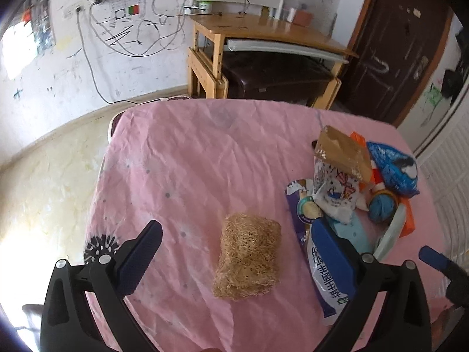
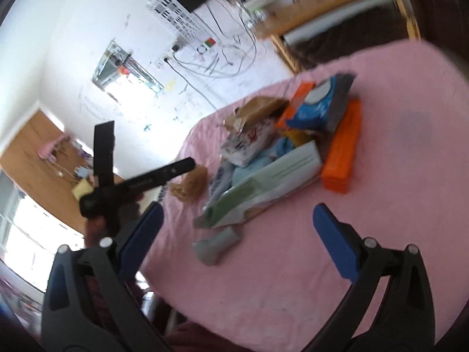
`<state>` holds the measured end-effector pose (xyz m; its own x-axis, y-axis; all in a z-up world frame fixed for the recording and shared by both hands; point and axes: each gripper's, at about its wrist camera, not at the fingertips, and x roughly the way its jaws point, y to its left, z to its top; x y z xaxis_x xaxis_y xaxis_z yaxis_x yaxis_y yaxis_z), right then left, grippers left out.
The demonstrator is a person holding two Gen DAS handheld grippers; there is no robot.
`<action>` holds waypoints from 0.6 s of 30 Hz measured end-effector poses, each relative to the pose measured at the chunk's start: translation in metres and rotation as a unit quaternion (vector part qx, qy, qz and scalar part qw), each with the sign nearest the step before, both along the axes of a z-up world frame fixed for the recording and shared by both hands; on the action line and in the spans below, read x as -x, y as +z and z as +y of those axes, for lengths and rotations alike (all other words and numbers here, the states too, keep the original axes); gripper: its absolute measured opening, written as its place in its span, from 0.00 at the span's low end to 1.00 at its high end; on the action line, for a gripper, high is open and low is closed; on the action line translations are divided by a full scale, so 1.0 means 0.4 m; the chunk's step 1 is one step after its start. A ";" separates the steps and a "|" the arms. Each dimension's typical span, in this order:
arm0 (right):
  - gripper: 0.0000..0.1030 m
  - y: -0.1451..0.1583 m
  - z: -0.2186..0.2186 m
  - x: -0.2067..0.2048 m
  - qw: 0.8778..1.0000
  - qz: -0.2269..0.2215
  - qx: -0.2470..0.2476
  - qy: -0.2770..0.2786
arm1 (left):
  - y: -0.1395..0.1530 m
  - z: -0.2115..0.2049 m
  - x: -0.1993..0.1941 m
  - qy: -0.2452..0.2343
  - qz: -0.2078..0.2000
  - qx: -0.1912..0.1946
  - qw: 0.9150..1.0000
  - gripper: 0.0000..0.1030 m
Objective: Collect trash
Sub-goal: 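Grasp the tan loofah sponge with the left gripper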
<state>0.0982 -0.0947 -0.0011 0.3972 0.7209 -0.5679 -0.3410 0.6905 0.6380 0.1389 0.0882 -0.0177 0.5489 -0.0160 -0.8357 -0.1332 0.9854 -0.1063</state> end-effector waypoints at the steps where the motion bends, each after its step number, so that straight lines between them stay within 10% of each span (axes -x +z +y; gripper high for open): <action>1: 0.96 -0.001 0.007 -0.006 1.000 0.009 -0.001 0.001 | -0.006 -0.005 -0.003 -0.008 0.005 -0.002 1.000 0.88; 16: 0.94 -0.079 0.101 -0.094 0.991 0.103 0.054 -0.064 | -0.056 -0.009 -0.010 -0.044 0.017 0.002 0.999 0.37; 18: 0.70 -0.084 0.104 -0.097 0.990 0.101 0.062 -0.076 | -0.056 -0.012 0.010 -0.048 0.008 0.003 0.999 0.36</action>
